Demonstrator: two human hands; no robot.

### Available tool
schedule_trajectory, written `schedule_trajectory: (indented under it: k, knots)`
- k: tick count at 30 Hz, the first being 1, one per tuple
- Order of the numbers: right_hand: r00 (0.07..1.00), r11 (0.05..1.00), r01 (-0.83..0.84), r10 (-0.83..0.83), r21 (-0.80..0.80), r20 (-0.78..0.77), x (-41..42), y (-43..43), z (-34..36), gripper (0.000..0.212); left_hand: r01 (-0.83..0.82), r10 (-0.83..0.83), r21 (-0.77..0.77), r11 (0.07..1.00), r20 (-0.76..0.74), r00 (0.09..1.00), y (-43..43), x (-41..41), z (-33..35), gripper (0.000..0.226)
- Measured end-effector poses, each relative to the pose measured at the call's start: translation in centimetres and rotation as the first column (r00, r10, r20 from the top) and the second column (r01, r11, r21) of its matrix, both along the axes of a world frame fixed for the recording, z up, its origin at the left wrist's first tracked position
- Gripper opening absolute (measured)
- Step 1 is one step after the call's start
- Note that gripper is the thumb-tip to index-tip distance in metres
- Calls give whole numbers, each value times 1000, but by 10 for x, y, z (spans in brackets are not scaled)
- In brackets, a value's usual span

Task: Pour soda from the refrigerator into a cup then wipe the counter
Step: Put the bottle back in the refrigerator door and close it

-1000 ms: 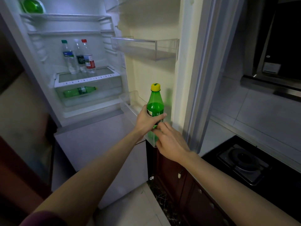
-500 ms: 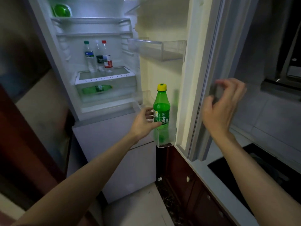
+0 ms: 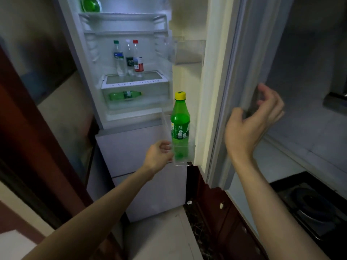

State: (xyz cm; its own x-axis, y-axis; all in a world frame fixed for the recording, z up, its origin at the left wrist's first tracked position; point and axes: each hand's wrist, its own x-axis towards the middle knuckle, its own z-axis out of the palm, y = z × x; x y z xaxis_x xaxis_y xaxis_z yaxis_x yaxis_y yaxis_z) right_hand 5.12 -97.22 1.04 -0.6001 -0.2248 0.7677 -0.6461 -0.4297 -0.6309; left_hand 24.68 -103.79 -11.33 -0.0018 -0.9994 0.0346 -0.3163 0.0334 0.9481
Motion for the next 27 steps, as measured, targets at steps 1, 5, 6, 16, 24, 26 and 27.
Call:
schedule_trajectory:
  k: [1, 5, 6, 16, 24, 26, 27]
  knots:
    - [1000, 1000, -15, 15, -5, -25, 8, 1, -2, 60, -51, 51, 2, 999, -21, 998, 0, 5, -2, 32]
    - [980, 990, -142, 139, -12, -143, 41, -1, -6, 55, -201, 201, 0, 980, -14, 980, 3, 32, -2, 34]
    - [967, 984, -175, 171, -5, -191, 49, -2, -6, 54, -226, 226, -2, 974, -5, 974, 5, 39, -1, 36]
    - [711, 887, -460, 398, 45, -579, 139, -53, -11, 41, -458, 455, 77, 886, 53, 889, 32, 110, -7, 27]
    - [606, 876, -478, 382, 65, -698, 232, -116, -7, 44, -417, 421, 112, 902, -14, 907, 17, 155, -17, 27]
    - [597, 887, -456, 367, 75, -713, 254, -133, -7, 46, -430, 434, 95, 898, -23, 901, 5, 170, -18, 33]
    - [591, 889, -452, 365, 80, -719, 265, -141, -9, 48, -437, 440, 88, 895, -22, 898, -1, 177, -20, 36]
